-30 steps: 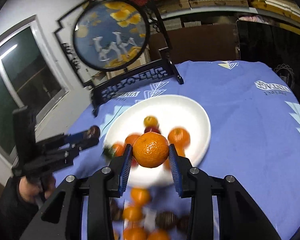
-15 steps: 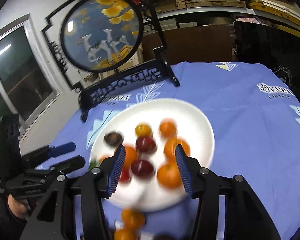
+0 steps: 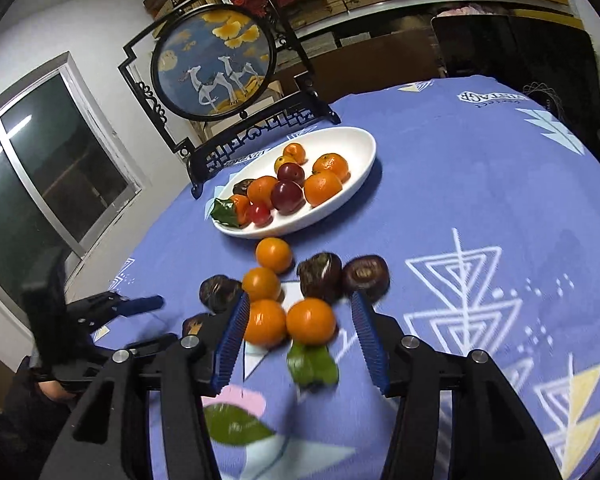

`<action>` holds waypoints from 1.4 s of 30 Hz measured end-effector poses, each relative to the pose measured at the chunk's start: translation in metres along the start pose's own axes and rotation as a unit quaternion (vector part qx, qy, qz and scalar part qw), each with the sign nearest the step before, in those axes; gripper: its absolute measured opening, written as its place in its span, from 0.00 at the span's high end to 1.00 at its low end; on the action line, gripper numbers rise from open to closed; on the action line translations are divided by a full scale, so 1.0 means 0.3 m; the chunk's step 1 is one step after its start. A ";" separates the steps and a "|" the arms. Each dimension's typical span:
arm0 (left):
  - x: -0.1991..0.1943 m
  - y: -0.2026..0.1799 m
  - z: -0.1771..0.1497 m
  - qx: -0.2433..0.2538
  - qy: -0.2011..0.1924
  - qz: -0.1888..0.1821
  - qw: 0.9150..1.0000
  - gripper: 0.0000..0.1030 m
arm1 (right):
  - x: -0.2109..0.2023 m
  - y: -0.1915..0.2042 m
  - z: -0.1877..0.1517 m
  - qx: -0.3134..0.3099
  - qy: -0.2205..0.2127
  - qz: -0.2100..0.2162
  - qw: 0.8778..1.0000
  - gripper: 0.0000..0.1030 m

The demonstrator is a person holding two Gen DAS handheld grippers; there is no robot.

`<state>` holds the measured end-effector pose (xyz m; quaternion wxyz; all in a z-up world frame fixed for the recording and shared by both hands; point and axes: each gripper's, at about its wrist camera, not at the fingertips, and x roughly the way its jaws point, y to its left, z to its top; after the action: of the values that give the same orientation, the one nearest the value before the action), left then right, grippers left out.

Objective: Organize fruits
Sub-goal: 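Grasp a dark brown fruit with the left gripper while the right gripper grasps a tangerine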

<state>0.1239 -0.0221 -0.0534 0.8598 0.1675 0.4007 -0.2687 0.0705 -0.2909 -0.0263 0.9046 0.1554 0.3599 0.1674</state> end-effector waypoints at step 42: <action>-0.070 0.114 -0.006 -0.133 -0.109 -0.033 0.985 0.58 | 0.208 0.120 -0.055 -0.099 0.079 -0.095 0.987 0.65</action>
<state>0.1320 0.0129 -0.0356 0.9035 0.0079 0.3420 -0.2580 0.0947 -0.2302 -0.0607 0.8960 0.0160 0.4250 0.1273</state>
